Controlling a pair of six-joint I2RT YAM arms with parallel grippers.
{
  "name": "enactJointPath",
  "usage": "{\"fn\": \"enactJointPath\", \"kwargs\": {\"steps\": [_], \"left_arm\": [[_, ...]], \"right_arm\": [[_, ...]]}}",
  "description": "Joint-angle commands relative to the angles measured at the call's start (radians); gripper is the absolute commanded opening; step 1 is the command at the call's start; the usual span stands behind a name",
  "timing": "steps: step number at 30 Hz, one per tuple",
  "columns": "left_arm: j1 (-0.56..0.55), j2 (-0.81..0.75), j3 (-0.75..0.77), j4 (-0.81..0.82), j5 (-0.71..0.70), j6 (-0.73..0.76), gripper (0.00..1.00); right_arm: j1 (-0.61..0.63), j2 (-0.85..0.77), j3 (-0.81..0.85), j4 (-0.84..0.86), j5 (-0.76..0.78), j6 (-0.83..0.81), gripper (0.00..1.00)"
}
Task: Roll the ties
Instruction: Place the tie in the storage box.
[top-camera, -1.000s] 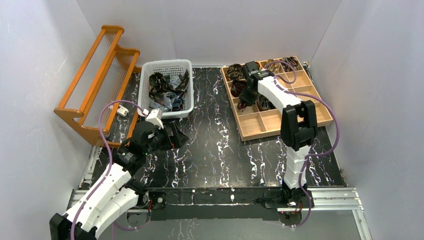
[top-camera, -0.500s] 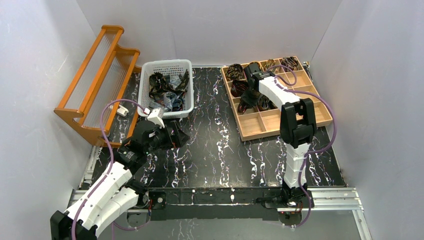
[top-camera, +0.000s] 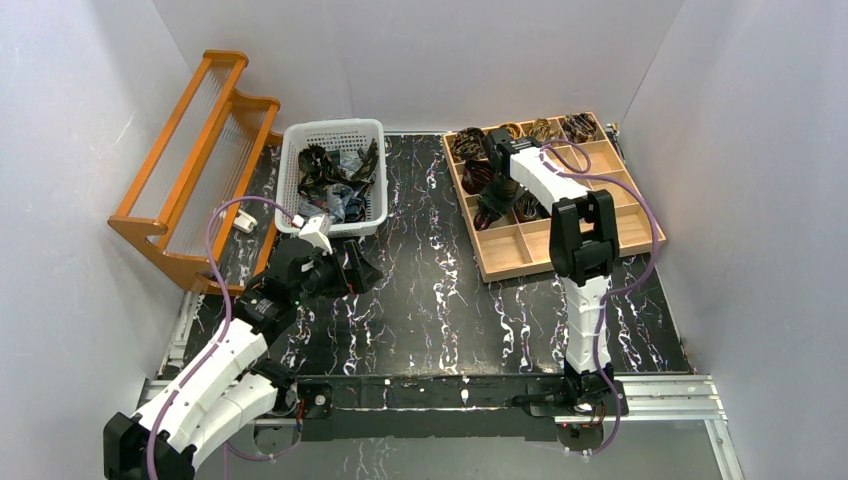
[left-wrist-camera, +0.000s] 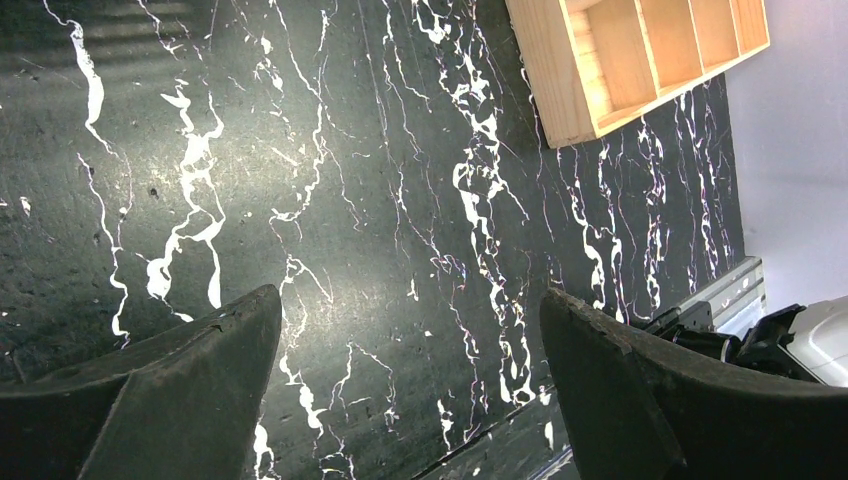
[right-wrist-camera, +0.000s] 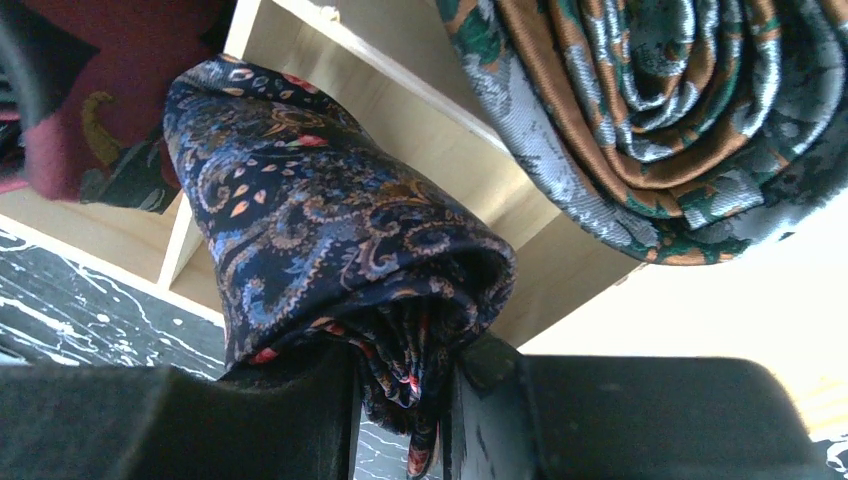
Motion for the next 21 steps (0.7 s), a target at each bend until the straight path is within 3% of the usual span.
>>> {"fn": "enactJointPath", "kwargs": {"steps": [1, 7, 14, 16, 21], "left_arm": [[0.0, 0.008, 0.03, 0.016, 0.017, -0.001, 0.98], [0.0, 0.013, 0.038, 0.019, 0.021, 0.001, 0.98], [0.0, 0.013, 0.046, 0.009, 0.018, 0.005, 0.98], [0.0, 0.012, 0.045, 0.009, 0.017, 0.005, 0.98], [0.0, 0.01, 0.039, 0.016, 0.018, 0.001, 0.98]], "right_arm": [[0.009, 0.046, 0.066, -0.129, 0.045, 0.047, 0.01], [0.009, 0.155, 0.216, -0.211, 0.052, -0.012, 0.01], [0.011, 0.123, 0.194, -0.172, 0.076, -0.084, 0.03], [0.012, 0.091, 0.159, -0.128, 0.076, -0.119, 0.23], [0.012, 0.021, 0.093, -0.04, 0.045, -0.193, 0.42]]}}
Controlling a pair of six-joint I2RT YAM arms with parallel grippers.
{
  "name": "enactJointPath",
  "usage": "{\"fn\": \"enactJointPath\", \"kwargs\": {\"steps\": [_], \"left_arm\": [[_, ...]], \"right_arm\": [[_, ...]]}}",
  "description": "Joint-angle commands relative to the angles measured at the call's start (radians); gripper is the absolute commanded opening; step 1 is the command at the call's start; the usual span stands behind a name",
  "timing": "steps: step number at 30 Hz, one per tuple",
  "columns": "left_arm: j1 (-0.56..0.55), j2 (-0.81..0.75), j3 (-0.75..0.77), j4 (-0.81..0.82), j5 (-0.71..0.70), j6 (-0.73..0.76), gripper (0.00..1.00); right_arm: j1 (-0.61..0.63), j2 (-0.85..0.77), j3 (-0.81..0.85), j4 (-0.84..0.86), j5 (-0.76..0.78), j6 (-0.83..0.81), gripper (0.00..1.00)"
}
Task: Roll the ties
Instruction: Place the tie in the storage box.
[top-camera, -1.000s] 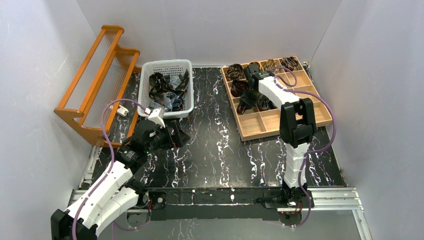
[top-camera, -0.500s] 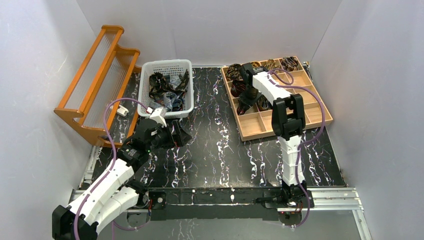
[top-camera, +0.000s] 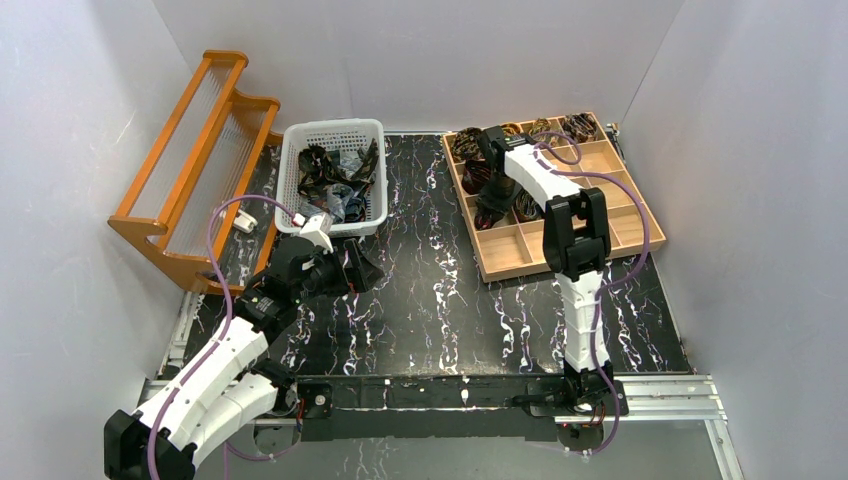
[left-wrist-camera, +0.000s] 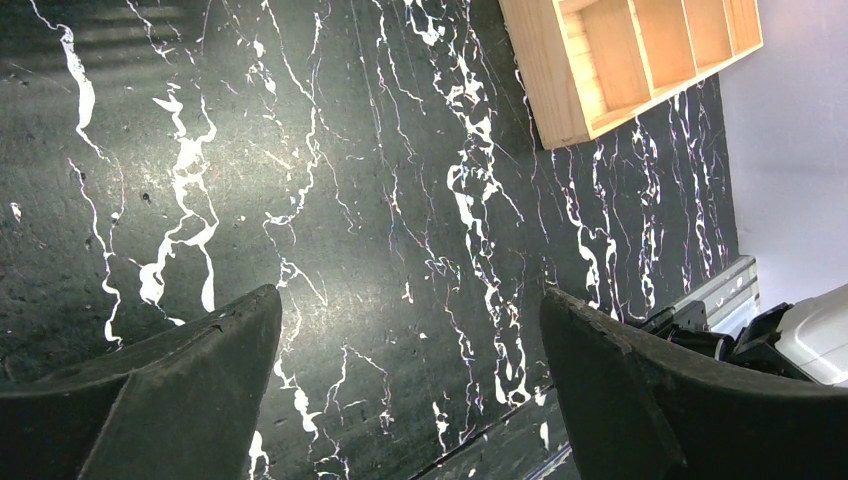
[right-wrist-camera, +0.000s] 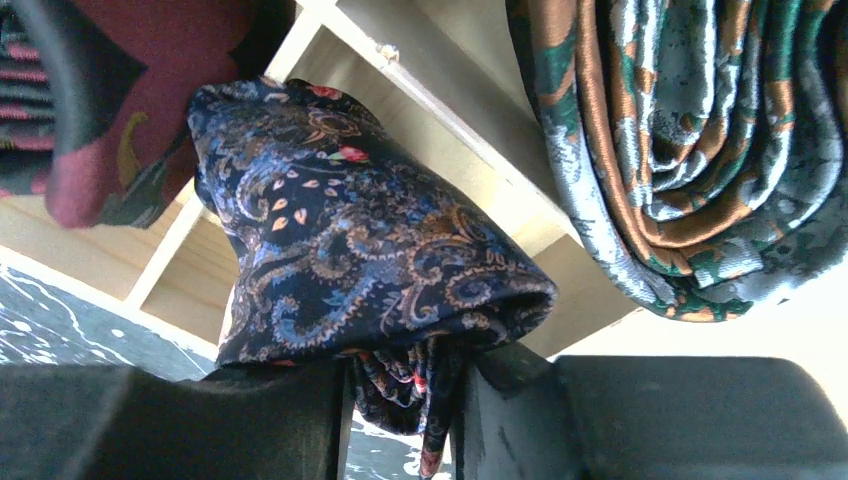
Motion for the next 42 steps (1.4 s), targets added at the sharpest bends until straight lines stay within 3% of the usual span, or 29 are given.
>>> {"fn": "enactJointPath", "kwargs": {"steps": [1, 2, 4, 15, 17, 18, 24, 35, 42], "left_arm": [[0.0, -0.007, 0.032, 0.008, 0.009, 0.004, 0.98], [0.0, -0.008, 0.032, 0.009, 0.012, 0.003, 0.98], [0.0, -0.009, 0.033, 0.009, 0.013, 0.005, 0.98], [0.0, -0.004, 0.04, -0.002, 0.017, 0.016, 0.98], [0.0, -0.005, 0.037, 0.002, 0.018, 0.015, 0.98], [0.0, -0.005, 0.036, 0.002, 0.02, 0.015, 0.99], [0.0, -0.004, 0.035, 0.003, 0.025, 0.018, 0.98], [0.0, 0.012, 0.037, 0.008, 0.039, 0.019, 0.99], [0.0, 0.014, 0.033, 0.011, 0.042, 0.022, 0.98]], "right_arm": [[0.005, -0.086, -0.052, 0.066, -0.008, -0.085, 0.49], [0.005, -0.092, -0.057, 0.075, -0.016, -0.094, 0.59], [0.006, -0.101, -0.066, 0.089, -0.032, -0.108, 0.67], [0.012, -0.159, -0.066, 0.079, -0.011, -0.146, 0.79], [0.012, -0.172, -0.073, 0.075, 0.003, -0.153, 0.96], [0.011, -0.176, -0.077, 0.074, 0.008, -0.157, 0.98], [0.012, -0.19, -0.073, 0.079, -0.011, -0.2, 0.99], [0.016, -0.221, -0.07, 0.075, 0.109, -0.288, 0.96], [0.017, -0.405, -0.253, 0.285, 0.034, -0.463, 0.96]]}}
